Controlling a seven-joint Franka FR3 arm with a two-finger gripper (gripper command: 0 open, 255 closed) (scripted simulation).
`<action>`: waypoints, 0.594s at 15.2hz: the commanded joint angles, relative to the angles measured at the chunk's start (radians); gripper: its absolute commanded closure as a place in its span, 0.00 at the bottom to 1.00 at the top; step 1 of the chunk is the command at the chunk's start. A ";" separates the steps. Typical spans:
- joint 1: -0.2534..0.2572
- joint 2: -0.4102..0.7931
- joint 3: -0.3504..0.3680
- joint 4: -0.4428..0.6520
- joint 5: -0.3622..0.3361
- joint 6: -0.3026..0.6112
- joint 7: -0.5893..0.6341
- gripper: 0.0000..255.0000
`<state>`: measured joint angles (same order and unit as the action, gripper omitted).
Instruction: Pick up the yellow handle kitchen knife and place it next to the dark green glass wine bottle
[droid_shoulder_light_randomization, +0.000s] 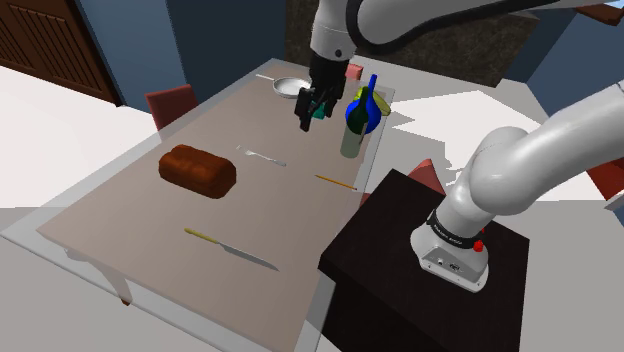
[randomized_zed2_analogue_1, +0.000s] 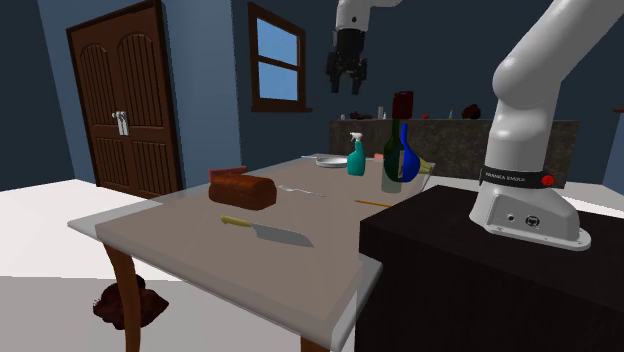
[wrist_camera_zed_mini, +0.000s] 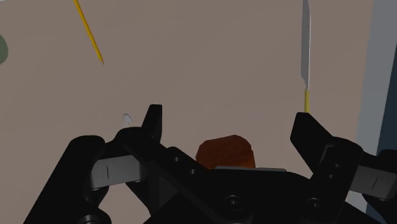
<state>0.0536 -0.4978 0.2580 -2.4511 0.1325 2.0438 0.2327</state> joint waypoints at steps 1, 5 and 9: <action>0.007 0.060 0.026 -0.005 0.000 0.061 0.012 0.00; 0.014 0.195 0.077 0.011 -0.019 0.168 0.043 0.00; 0.019 0.342 0.125 0.046 -0.065 0.265 0.089 0.00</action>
<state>0.0756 -0.2090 0.3722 -2.4250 0.0865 2.2787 0.3096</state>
